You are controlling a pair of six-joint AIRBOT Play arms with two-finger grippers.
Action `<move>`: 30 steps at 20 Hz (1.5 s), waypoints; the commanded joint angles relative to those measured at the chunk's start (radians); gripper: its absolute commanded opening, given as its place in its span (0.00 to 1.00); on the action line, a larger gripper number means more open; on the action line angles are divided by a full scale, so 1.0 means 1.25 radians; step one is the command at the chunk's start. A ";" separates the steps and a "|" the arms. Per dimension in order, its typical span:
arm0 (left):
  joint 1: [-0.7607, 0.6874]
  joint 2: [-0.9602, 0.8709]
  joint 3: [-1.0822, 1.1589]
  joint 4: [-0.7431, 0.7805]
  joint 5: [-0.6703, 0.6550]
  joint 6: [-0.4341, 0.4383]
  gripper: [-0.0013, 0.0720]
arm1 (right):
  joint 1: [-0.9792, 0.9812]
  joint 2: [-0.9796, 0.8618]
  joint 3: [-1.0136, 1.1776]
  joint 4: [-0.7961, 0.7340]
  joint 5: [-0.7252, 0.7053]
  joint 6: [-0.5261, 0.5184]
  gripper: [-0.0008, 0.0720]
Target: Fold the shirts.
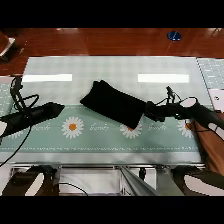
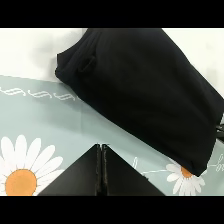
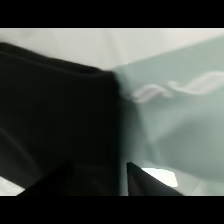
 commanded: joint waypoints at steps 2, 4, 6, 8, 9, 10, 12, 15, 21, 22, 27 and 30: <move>0.001 -0.001 -0.001 0.000 0.002 0.000 0.04 | 0.077 -0.132 0.110 0.074 0.048 -0.063 0.50; 0.001 -0.001 -0.001 0.000 0.001 0.000 0.04 | 0.110 -0.154 0.168 0.080 0.063 -0.113 0.05; 0.001 -0.001 -0.001 0.000 0.002 0.000 0.04 | 0.122 -0.154 0.245 0.076 0.112 -0.143 0.05; 0.001 -0.001 -0.001 0.000 0.002 0.000 0.04 | 0.116 -0.154 0.355 0.050 0.182 -0.146 0.05; 0.001 -0.001 -0.001 0.000 0.002 0.000 0.04 | 0.108 -0.154 0.413 0.032 0.214 -0.143 0.05; 0.001 -0.001 -0.001 0.000 0.002 0.000 0.04 | 0.096 -0.154 0.476 0.010 0.243 -0.124 0.05; 0.001 -0.001 -0.001 0.000 0.001 0.000 0.04 | 0.061 -0.154 0.598 -0.038 0.291 -0.075 0.05; 0.001 0.000 -0.001 0.000 0.001 0.000 0.04 | -0.009 -0.154 0.770 -0.108 0.367 0.000 0.05; 0.001 0.000 -0.001 -0.001 -0.002 0.000 0.04 | -0.199 -0.133 1.009 -0.205 0.533 0.104 0.05; 0.001 0.000 -0.001 -0.001 -0.002 0.000 0.04 | -0.236 -0.124 1.030 -0.209 0.553 0.116 0.05; 0.001 0.000 -0.001 -0.001 -0.002 0.000 0.04 | -0.460 -0.061 1.047 -0.208 0.630 0.179 0.05; 0.001 0.000 -0.001 -0.001 -0.002 0.000 0.04 | -0.594 -0.037 1.047 -0.209 0.716 0.215 0.05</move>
